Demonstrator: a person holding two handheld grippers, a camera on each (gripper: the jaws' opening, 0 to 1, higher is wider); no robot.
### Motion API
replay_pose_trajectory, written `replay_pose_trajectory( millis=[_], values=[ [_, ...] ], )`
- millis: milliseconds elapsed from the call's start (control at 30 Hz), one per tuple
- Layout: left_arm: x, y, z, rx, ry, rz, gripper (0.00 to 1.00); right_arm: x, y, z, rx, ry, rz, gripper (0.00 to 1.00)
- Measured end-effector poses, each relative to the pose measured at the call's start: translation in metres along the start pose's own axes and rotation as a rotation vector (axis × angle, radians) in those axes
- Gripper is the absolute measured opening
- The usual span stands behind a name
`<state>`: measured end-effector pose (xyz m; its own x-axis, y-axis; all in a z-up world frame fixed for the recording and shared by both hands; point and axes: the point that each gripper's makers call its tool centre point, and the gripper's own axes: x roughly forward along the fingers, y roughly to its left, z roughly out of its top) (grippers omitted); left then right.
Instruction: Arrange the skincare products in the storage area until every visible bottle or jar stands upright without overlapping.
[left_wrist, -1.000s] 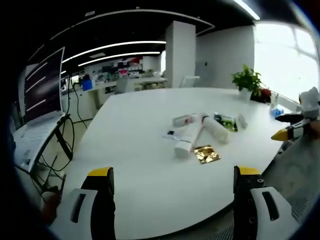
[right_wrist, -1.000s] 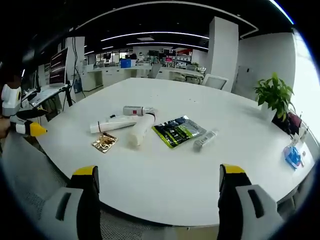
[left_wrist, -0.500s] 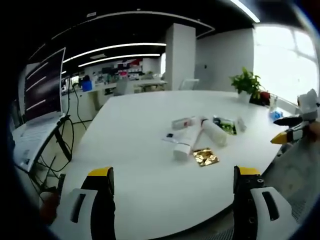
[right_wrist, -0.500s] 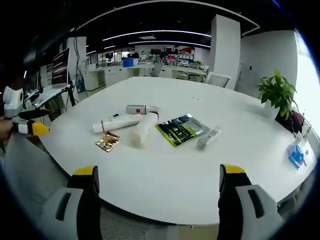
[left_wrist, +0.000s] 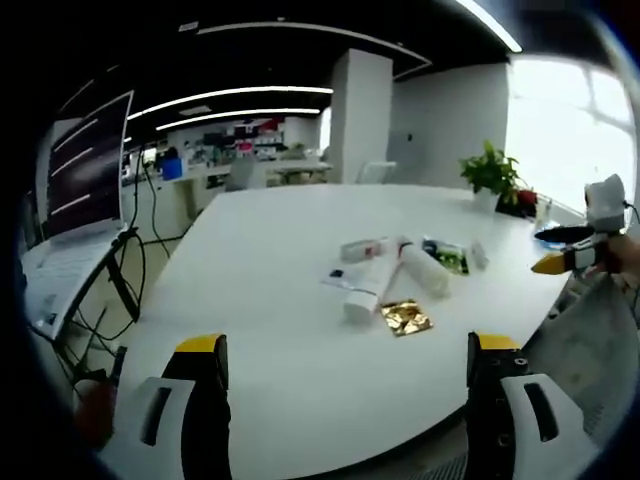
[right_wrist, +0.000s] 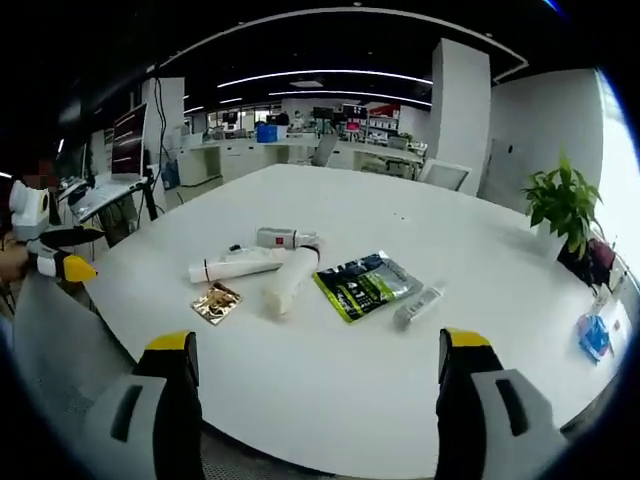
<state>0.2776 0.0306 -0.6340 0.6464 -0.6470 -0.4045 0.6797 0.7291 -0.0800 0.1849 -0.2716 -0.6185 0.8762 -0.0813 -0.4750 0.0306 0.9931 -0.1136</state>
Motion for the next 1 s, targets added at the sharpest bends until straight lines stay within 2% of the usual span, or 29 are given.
replay_pose_trajectory(
  millis=[167,267,333,733,800,833,900,1000],
  values=[
    [-0.001,0.003,0.002,-0.012,-0.008,0.008,0.97,0.018,0.010,0.013,-0.043,0.009,0.060,1.00],
    [-0.001,0.004,0.002,-0.013,-0.009,0.013,0.97,0.030,0.017,0.012,-0.056,0.044,0.110,0.98],
    [-0.002,0.005,0.002,-0.012,-0.012,0.015,0.97,0.039,0.022,0.016,-0.055,0.045,0.140,0.98],
    [-0.003,0.007,0.003,-0.024,-0.013,0.009,0.97,0.084,0.038,0.026,-0.148,0.088,0.245,0.78],
    [-0.004,0.008,0.004,-0.007,-0.013,0.014,0.97,0.092,0.040,0.029,-0.134,0.079,0.257,0.73],
    [-0.005,0.009,0.005,0.003,-0.014,0.016,0.97,0.095,0.041,0.030,-0.131,0.077,0.267,0.74],
    [-0.005,0.010,0.006,0.009,-0.018,0.020,0.97,0.102,0.042,0.032,-0.135,0.067,0.286,0.81],
    [-0.006,0.011,0.006,0.000,-0.021,0.017,0.97,0.111,0.043,0.028,-0.147,0.117,0.302,0.74]
  ],
)
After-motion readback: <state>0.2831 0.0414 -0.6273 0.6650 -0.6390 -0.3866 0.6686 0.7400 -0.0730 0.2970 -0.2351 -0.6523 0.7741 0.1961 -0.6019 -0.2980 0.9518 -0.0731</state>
